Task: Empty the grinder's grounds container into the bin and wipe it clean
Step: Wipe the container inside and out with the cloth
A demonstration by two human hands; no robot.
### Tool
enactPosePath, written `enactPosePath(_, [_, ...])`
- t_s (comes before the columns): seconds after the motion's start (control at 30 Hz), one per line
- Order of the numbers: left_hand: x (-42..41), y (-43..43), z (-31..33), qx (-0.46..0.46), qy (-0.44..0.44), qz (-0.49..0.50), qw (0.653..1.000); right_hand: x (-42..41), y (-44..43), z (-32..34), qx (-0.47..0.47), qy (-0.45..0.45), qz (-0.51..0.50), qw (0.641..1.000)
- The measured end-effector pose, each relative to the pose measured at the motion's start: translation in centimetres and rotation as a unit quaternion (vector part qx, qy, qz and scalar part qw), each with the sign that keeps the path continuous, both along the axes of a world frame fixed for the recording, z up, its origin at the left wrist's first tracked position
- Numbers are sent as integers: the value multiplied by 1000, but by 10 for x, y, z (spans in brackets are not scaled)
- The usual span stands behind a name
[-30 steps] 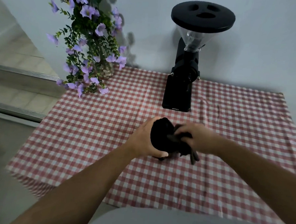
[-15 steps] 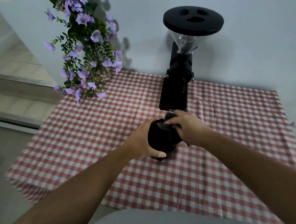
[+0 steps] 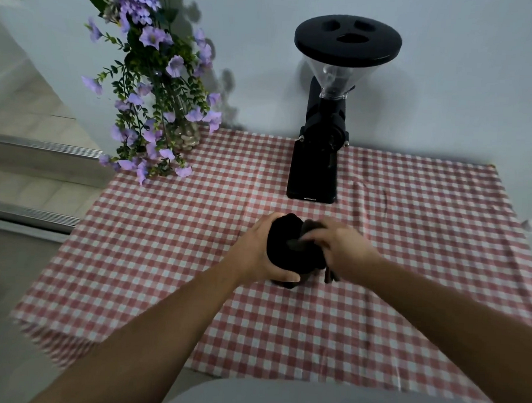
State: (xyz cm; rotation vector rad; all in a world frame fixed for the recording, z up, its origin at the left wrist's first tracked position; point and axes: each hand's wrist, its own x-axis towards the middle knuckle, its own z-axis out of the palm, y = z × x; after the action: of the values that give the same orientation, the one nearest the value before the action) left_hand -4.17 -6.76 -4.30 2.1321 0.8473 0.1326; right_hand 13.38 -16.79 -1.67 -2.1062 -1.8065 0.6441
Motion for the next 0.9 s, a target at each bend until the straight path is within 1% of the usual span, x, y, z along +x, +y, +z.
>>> enactPosePath(0.03, [0, 0, 1, -8, 6, 5, 1000, 6, 6, -3, -8, -21, -31, 999])
enactPosePath(0.1, [0, -1, 2, -9, 15, 14, 1000, 7, 7, -11, -40, -62, -56, 996])
enactPosePath(0.2, [2, -3, 2, 26, 23, 17, 999, -9, -25, -21, -56, -73, -28, 995])
enactPosePath(0.3, [2, -2, 3, 28, 30, 18, 999, -6, -60, -19, 0, -10, -12, 1000])
enactPosePath(0.37, [4, -1, 5, 27, 51, 14, 998, 7, -61, -14, 36, 19, -33, 999])
enactPosePath(0.43, [11, -4, 8, 58, 86, 14, 994, 17, -44, -11, 88, 57, -94, 990])
enactPosePath(0.5, [21, -11, 10, 104, 150, 18, 983, 16, -24, -15, 118, 130, -180, 968])
enactPosePath(0.53, [26, -14, 10, 118, 182, 21, 976, 12, -17, -21, 104, 155, -213, 959])
enactPosePath(0.57, [31, -16, 9, 126, 206, 24, 970, 6, -14, -32, 70, 149, -229, 959])
enactPosePath(0.63, [37, -18, 9, 130, 215, 30, 967, -6, -19, -55, -16, 114, -224, 968])
enactPosePath(0.67, [38, -18, 9, 129, 210, 29, 969, -8, -21, -62, -34, 125, -221, 967])
enactPosePath(0.77, [38, -12, 12, 132, 196, -4, 972, 6, -17, -64, -29, 200, -206, 958])
enactPosePath(0.83, [37, -9, 15, 144, 201, -55, 967, 20, -14, -54, -42, 226, -195, 953])
enactPosePath(0.9, [37, -7, 18, 159, 204, -106, 960, 28, -11, -45, -15, 269, -219, 938])
